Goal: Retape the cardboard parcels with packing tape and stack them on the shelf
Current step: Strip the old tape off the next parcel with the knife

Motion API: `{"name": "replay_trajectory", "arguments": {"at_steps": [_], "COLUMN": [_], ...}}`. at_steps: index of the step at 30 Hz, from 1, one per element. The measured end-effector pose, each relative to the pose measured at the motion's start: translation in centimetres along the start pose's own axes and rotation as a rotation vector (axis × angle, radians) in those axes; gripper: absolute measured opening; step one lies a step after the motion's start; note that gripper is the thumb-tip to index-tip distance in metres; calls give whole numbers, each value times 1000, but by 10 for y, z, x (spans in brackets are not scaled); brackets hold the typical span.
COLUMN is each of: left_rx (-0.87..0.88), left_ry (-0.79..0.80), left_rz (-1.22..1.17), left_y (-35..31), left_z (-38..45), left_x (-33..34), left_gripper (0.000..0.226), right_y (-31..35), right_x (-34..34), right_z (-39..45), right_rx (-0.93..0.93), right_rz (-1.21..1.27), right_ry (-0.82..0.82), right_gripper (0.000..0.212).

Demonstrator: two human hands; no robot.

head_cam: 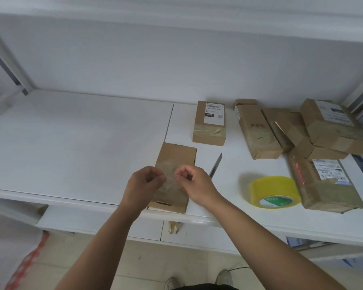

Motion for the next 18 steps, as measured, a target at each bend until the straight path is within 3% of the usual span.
{"name": "replay_trajectory", "arguments": {"at_steps": [9, 14, 18], "left_rx": [-35, -3, 50], "left_ry": [-9, 20, 175], "left_rz": [163, 135, 168], "left_y": [17, 6, -7], "left_z": [4, 8, 12], "left_x": [3, -1, 0], "left_gripper": [9, 10, 12], "right_y": [-4, -4, 4], "right_x": [11, 6, -10], "right_z": [-4, -3, -2], "right_rx": [15, 86, 117], "right_rz": [-238, -108, -216], "right_ry": [-21, -32, -9], "right_gripper": [5, 5, 38]}}
Point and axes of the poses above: each hand's wrist, its own z-axis towards the middle knuckle, its own x-axis out of the palm, y = z × x, the point moved 9 cm from there along z, towards the middle knuckle, and after that the axes turned 4 degrees about -y, right-handed, at the moved point
